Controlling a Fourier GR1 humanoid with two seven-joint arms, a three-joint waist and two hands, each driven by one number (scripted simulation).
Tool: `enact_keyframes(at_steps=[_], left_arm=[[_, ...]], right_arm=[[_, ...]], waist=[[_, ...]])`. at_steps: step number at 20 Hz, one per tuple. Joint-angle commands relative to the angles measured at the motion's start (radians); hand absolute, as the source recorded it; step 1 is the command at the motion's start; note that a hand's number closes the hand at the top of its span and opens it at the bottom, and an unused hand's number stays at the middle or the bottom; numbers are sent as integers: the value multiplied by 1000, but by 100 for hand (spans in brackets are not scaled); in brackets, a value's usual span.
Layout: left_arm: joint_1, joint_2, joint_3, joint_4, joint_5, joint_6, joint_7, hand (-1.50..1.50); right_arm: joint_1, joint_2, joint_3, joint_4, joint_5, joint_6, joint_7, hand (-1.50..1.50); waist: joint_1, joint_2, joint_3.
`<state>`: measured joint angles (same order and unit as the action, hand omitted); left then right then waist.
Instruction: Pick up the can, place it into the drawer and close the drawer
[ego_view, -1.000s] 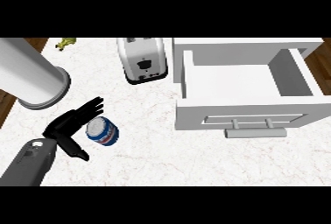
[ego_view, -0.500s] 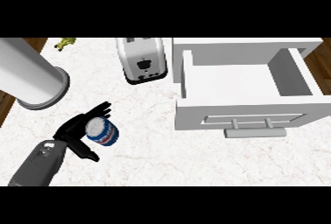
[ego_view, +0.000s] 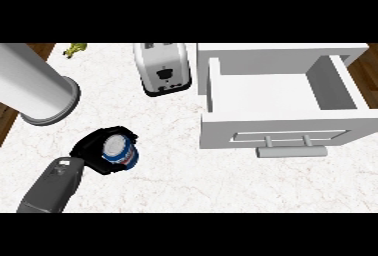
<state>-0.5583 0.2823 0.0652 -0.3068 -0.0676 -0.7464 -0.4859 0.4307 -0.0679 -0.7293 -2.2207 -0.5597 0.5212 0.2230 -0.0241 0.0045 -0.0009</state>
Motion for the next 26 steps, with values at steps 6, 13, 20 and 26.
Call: enact_keyframes(at_steps=[6,13,20,26], left_arm=[[-49,-74,-8,-38,46,-215,-20,150],[11,-114,241,-77,252,265,-14,150],[8,-238,260,-298,303,538,40,150],[76,-281,137,-628,340,664,191,150]], right_arm=[[-30,-4,9,13,-12,-6,24,-150],[44,50,-17,-49,1,-1,16,-150],[74,67,-21,-45,-27,16,-13,-150],[55,55,-22,-77,-24,-31,27,-150]], waist=[[8,-2,-1],[39,-12,0],[38,-18,3],[37,-16,2]])
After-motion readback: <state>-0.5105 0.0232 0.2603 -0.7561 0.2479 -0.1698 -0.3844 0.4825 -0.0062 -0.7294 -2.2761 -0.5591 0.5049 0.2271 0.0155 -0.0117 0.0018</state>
